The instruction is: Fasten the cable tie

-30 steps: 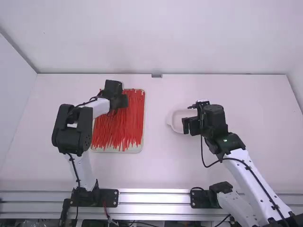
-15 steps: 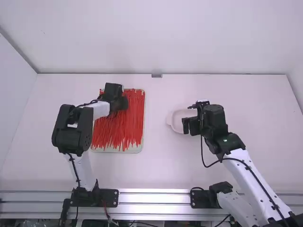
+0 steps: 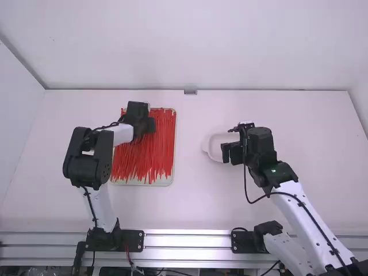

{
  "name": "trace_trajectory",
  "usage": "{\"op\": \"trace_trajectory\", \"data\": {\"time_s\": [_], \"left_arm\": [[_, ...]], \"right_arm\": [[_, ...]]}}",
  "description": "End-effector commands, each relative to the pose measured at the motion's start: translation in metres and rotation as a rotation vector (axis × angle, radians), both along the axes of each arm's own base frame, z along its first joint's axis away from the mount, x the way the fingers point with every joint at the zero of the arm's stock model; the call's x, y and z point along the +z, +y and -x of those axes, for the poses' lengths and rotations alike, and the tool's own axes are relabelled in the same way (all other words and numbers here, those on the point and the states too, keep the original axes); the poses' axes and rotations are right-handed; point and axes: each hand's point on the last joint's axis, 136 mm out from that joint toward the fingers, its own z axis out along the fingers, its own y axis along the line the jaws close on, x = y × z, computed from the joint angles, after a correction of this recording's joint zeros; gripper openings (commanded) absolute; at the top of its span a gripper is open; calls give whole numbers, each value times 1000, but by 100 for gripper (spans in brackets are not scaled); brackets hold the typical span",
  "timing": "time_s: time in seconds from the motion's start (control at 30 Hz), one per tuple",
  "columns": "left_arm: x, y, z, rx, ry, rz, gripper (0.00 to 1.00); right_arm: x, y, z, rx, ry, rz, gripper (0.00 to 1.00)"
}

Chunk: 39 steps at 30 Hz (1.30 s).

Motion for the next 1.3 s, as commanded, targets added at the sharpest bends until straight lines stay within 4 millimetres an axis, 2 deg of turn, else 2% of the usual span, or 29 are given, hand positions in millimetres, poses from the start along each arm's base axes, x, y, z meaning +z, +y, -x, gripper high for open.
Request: {"op": "trace_trajectory", "data": {"time_s": [0.0,0.73,0.97,1.27], "left_arm": [[-8,1,3,6,18,-7,32],[-14,0,9,1,40,-4,27],[-12,0,6,19,16,6,31],[-9,0,2,19,-1,6,29]], "right_arm": [[12,3,-5,4,-20,-9,99],[12,4,-4,6,-20,-7,98],[12,4,-5,6,-21,-7,99],[12,4,-4,6,-20,-7,98]]}}
